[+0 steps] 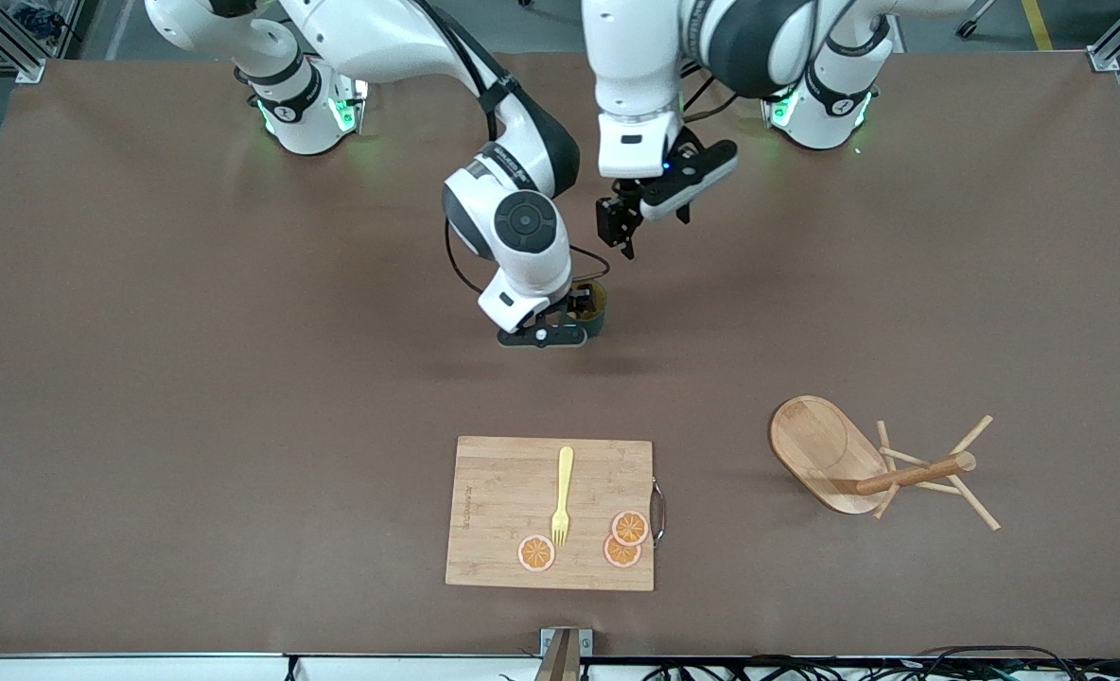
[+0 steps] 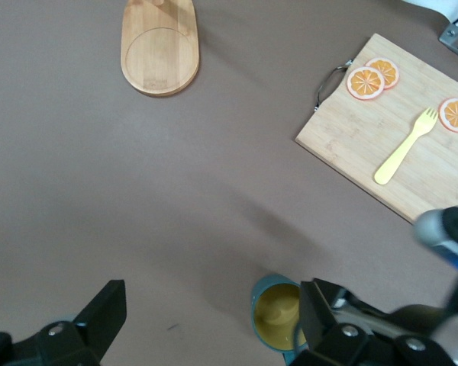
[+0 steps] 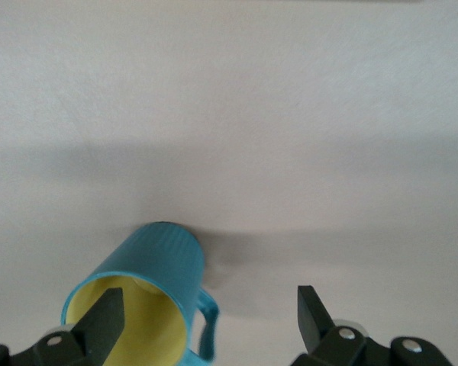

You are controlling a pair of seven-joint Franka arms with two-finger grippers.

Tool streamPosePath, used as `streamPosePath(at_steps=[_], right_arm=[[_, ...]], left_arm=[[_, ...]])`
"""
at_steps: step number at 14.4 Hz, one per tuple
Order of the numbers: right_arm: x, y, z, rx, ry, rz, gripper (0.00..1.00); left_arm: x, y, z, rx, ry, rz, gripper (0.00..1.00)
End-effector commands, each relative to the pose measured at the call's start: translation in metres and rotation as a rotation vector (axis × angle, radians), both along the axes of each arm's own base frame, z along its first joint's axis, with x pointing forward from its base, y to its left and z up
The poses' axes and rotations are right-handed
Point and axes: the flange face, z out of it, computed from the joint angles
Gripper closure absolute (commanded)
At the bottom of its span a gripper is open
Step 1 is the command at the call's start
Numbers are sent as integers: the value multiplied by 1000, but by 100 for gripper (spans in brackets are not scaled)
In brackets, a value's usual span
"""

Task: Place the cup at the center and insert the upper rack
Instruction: 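Set the mug down, open the right gripper while the left gripper approaches, then lower the left gripper onto the mug handle and grasp it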

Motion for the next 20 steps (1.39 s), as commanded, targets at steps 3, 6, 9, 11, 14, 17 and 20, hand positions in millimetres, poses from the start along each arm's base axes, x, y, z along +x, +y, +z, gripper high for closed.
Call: streamPosePath(at_steps=[3, 6, 9, 11, 14, 17, 20], right_arm=[[31, -67, 43, 18, 71, 95, 0], [60, -132, 77, 40, 99, 164, 0], [87, -218, 108, 67, 143, 237, 0], [95, -268, 129, 64, 162, 219, 0], [104, -342, 165, -25, 179, 144, 0], [115, -406, 200, -100, 181, 72, 0], [120, -472, 205, -89, 176, -28, 0]], left_arm=[[-22, -28, -26, -4, -43, 56, 0], [-42, -55, -52, -7, -79, 87, 0], [-59, -95, -79, -26, -105, 102, 0], [-72, -116, -103, 4, -124, 110, 0], [-75, -148, -144, 54, -165, 157, 2], [-78, -176, -193, 117, -241, 176, 3], [-92, -182, -240, 184, -266, 181, 5]])
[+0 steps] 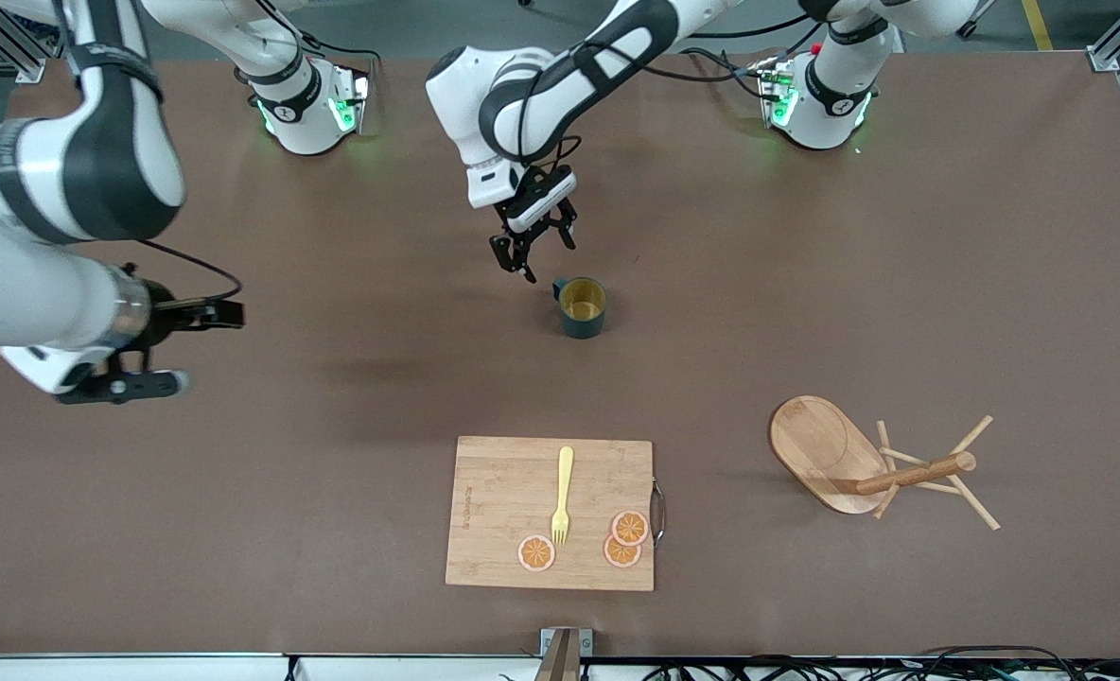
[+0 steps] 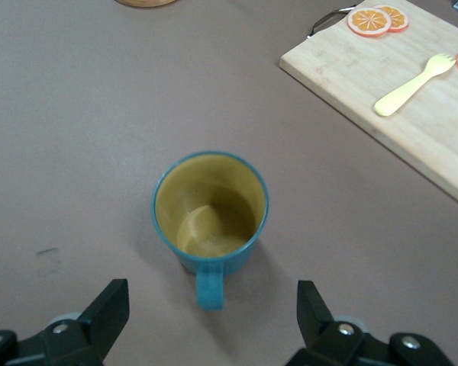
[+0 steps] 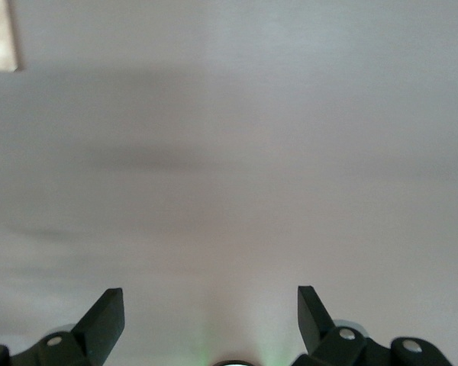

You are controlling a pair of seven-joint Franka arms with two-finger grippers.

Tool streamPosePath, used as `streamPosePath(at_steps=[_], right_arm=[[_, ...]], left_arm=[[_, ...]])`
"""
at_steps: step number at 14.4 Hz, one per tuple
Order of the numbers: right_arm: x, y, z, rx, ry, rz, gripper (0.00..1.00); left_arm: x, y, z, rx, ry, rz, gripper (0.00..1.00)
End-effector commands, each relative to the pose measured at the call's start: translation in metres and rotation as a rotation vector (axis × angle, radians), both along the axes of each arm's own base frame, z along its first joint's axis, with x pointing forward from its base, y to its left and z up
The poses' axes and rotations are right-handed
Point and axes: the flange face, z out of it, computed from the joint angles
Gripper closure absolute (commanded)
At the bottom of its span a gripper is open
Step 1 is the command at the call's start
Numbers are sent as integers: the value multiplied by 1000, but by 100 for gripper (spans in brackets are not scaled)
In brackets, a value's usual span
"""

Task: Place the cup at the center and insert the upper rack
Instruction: 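Lower the left gripper onto the mug handle and grasp it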

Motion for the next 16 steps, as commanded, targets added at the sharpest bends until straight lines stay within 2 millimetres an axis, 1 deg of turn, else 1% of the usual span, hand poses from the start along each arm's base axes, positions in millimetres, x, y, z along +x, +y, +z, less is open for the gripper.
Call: streamPosePath(at_steps=[1, 2, 3, 4, 6, 7, 8, 9, 11, 12, 13, 14, 16], right_arm=[[0, -58, 7, -1, -3, -78, 0], [0, -77, 13, 9, -14, -100, 0], [1, -87, 20, 4, -30, -107, 0], [0, -92, 26, -1, -40, -113, 0], [-4, -105, 24, 2, -10, -134, 0], [-2, -107, 30, 0, -19, -137, 0], [-1, -106, 37, 0, -34, -135, 0], [-1, -109, 38, -1, -37, -139, 0], [-1, -109, 39, 9, -38, -140, 0], [-3, -107, 40, 14, -29, -139, 0], [-4, -105, 39, 11, -15, -138, 0], [-4, -103, 40, 11, -16, -135, 0], [-6, -101, 44, 21, -15, -129, 0]], left_arm=[[-6, -12, -27, 25, -26, 50, 6], [-9, -12, -35, 17, -34, 76, 7], [-10, -15, -41, 10, -38, 90, 8], [-18, -20, -50, 5, -45, 100, 9], [-18, -19, -64, 21, -72, 107, 12], [-18, -17, -72, 38, -84, 104, 17], [-18, -16, -75, 44, -88, 102, 20], [-18, -15, -83, 55, -89, 98, 22], [-13, -17, -83, 48, -102, 92, 23], [-12, -20, -82, 44, -105, 90, 25], [-15, -20, -84, 47, -106, 85, 30], [-15, -19, -86, 52, -109, 83, 33], [-11, -18, -88, 61, -130, 69, 34]])
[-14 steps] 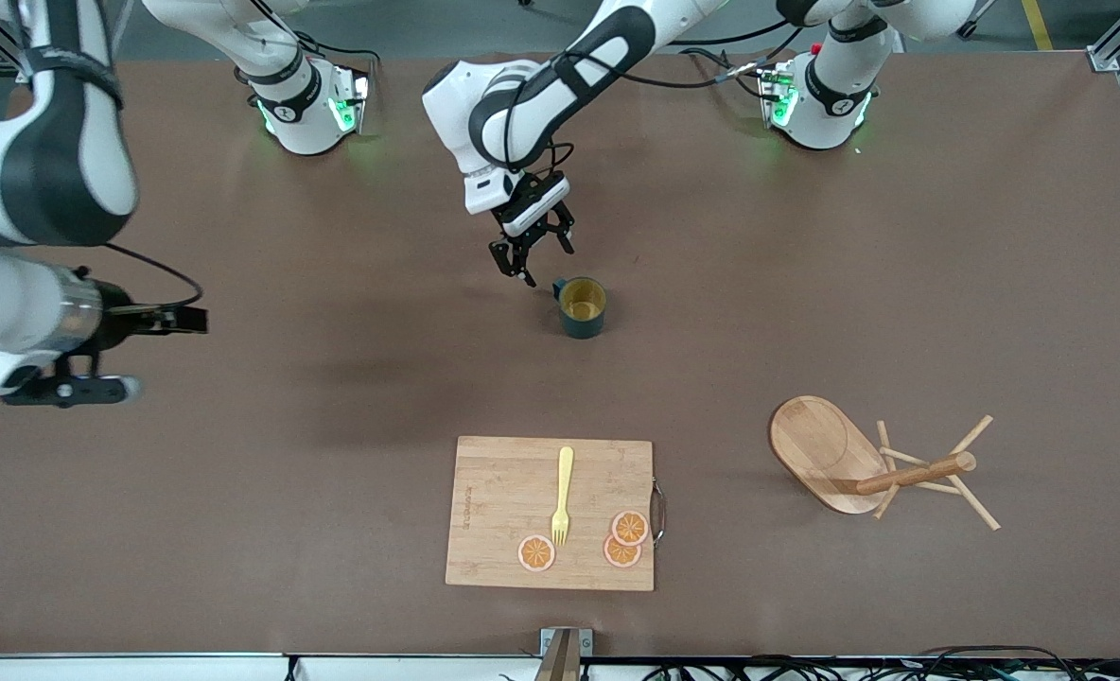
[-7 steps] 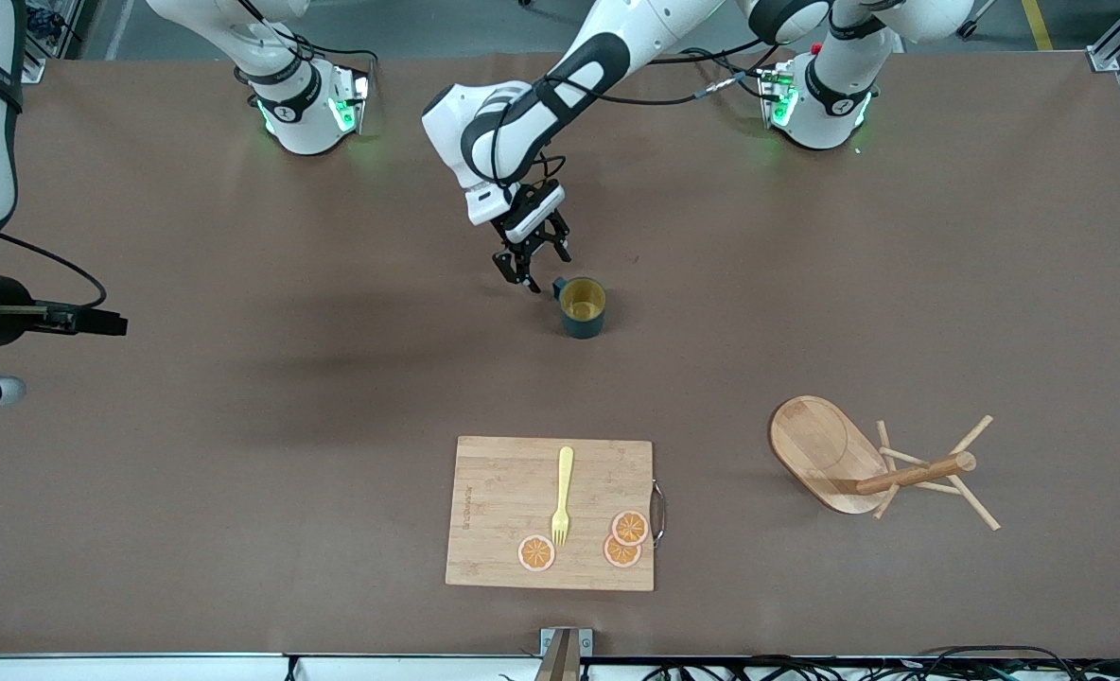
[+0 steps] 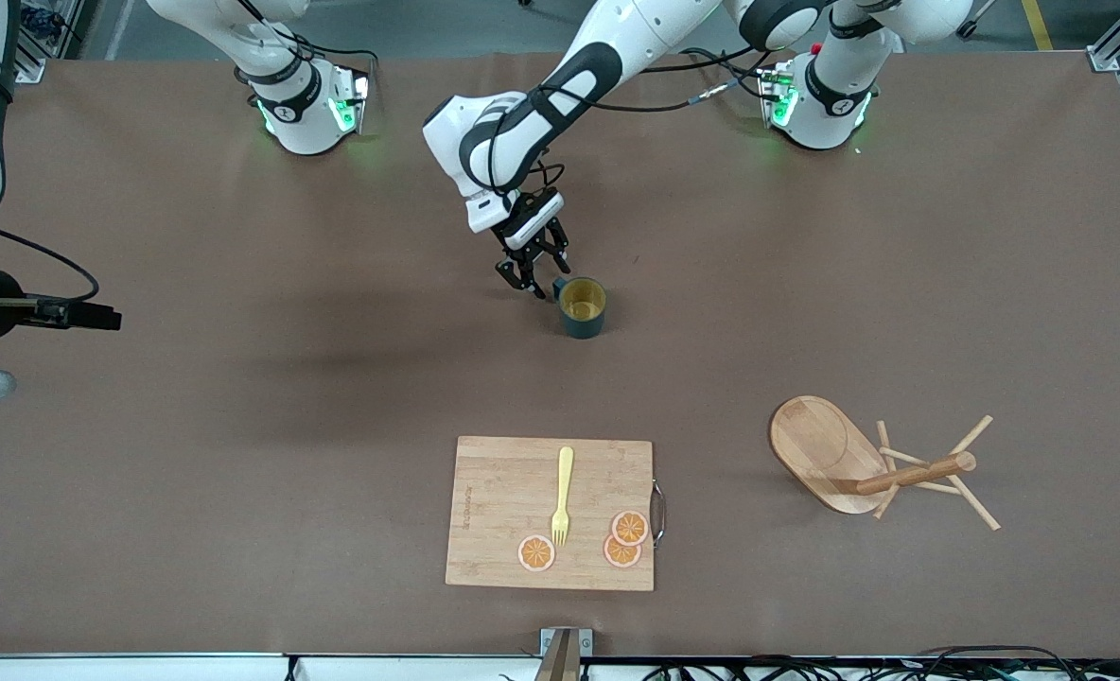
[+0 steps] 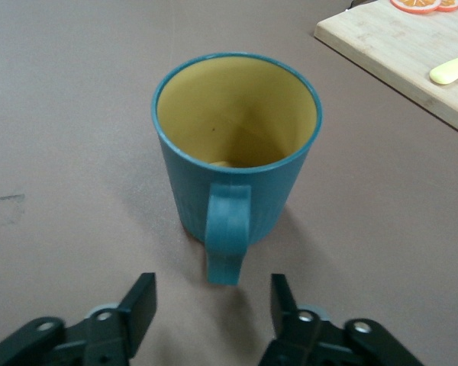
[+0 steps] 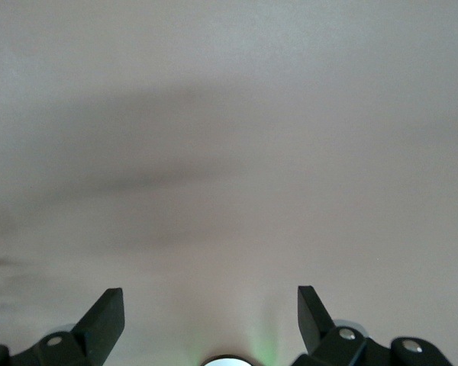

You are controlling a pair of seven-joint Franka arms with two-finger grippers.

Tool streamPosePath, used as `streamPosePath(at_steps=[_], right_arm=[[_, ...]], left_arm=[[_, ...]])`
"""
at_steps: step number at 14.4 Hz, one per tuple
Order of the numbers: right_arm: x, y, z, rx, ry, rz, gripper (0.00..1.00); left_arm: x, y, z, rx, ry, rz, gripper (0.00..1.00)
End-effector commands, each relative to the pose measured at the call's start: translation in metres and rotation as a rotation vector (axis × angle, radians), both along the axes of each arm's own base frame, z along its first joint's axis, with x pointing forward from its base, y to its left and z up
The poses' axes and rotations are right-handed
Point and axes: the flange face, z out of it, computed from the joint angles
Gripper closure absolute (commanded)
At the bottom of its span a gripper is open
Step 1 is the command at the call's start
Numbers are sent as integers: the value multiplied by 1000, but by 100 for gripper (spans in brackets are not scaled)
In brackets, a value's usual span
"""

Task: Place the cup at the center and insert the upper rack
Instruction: 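Lower the left gripper onto the mug handle and grasp it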

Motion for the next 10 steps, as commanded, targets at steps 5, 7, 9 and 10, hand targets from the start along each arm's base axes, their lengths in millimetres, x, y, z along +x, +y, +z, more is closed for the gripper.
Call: streamPosePath(at_steps=[5, 7, 9, 10], right_arm=[[-21, 3, 32, 15, -10, 6, 0], [-30, 6, 45, 15, -25, 12, 0], [-44, 9, 54, 18, -36, 15, 0], [-50, 10, 59, 20, -48, 18, 0]], left_arm=[[8, -2, -1, 31, -61, -23, 38], [12, 1, -3, 39, -67, -21, 39], [11, 3, -5, 49, -69, -20, 43], [12, 3, -5, 50, -69, -19, 45]])
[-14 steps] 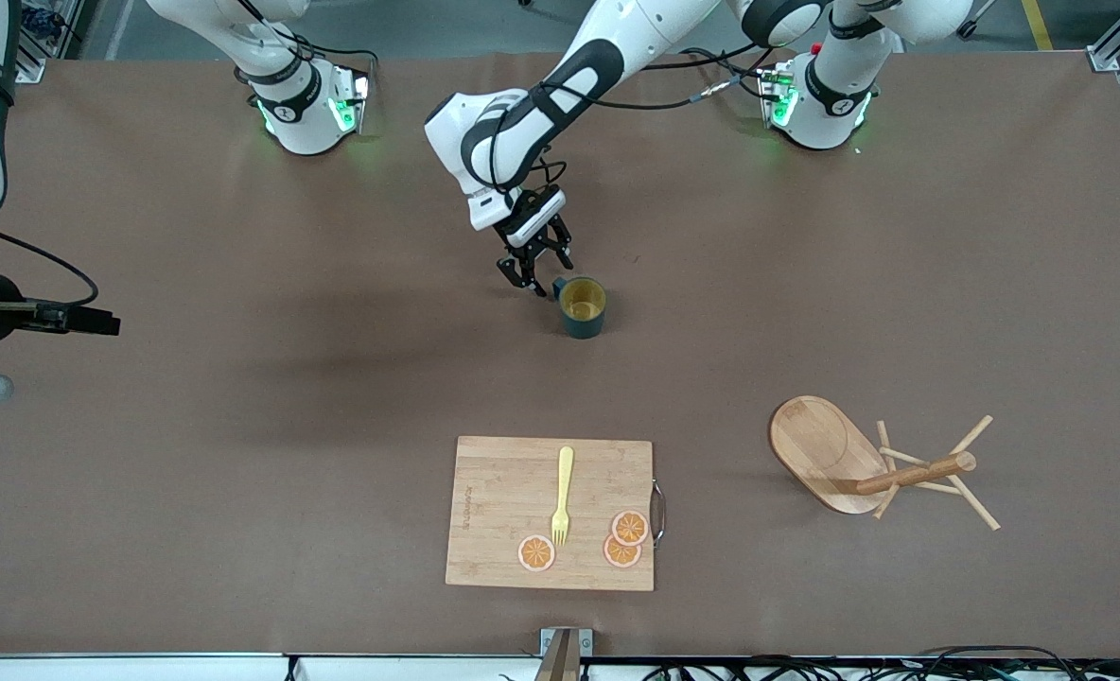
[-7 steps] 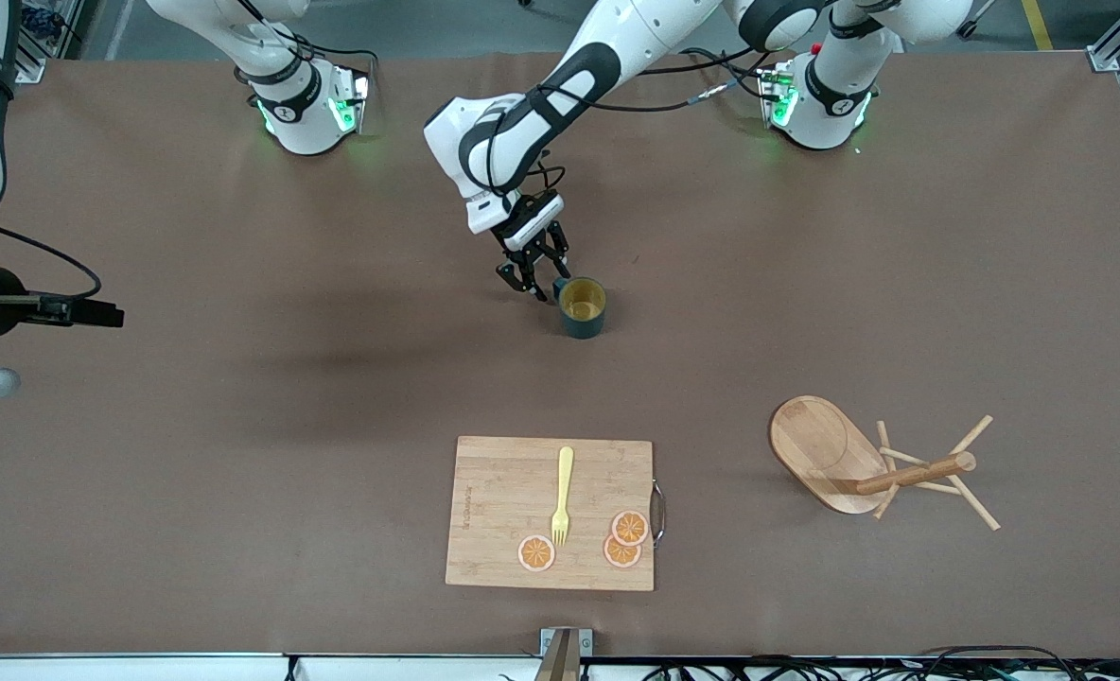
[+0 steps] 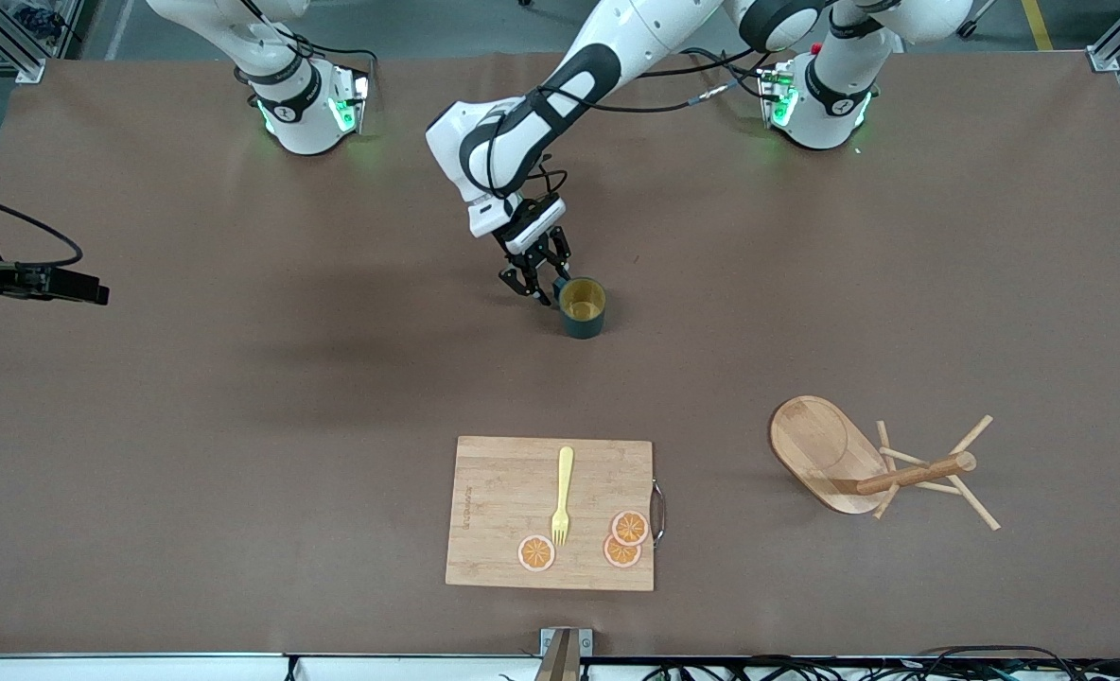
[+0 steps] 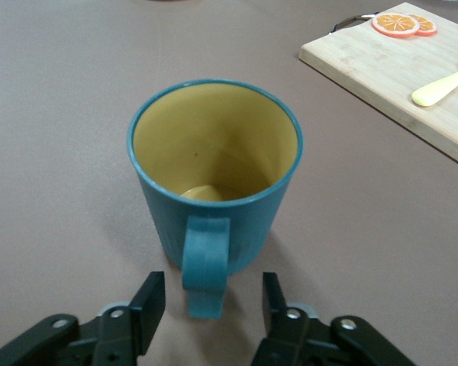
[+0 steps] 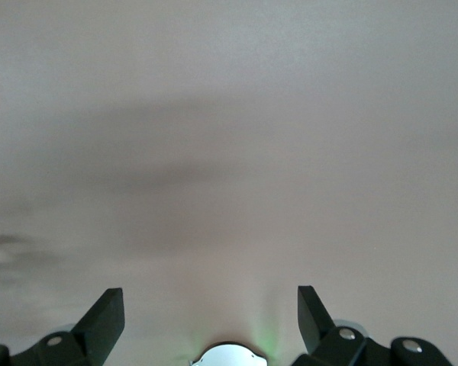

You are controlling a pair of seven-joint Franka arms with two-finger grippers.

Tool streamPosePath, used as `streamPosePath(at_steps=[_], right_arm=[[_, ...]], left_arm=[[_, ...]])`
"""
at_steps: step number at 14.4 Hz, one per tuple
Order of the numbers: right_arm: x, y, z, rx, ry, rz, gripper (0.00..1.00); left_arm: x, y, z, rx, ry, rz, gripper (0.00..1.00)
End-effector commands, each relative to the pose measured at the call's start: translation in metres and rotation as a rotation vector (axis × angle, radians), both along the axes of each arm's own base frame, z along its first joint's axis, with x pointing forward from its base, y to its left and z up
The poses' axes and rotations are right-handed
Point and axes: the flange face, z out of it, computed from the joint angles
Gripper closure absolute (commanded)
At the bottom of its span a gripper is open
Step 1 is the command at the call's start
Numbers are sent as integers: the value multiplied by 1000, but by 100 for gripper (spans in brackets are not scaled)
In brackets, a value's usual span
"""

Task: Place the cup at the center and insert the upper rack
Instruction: 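Lower the left gripper onto the mug handle and grasp it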

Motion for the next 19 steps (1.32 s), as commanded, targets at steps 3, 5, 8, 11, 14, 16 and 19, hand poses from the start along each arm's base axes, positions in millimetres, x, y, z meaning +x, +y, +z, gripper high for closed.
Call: streamPosePath(at_steps=[3, 5, 8, 11, 14, 16, 19], right_arm=[[-43, 3, 30, 15, -47, 8, 0], [-54, 3, 40, 17, -61, 8, 0], [-73, 1, 53, 19, -89, 7, 0], [-92, 1, 61, 19, -122, 9, 0], [-106, -1, 75, 14, -153, 9, 0], [-112, 0, 83, 12, -165, 11, 0], [-116, -4, 89, 11, -177, 11, 0]], left_arm=[[1, -1, 1, 27, -29, -3, 53], [2, 0, 1, 41, -32, 5, 60], [3, 2, 0, 46, -32, 2, 73], [6, 0, 10, 67, 2, -37, 85], [27, 3, 47, 41, 3, -18, 95], [43, 6, 93, -12, 26, 13, 95], [78, 26, 170, -113, 107, 78, 95]])
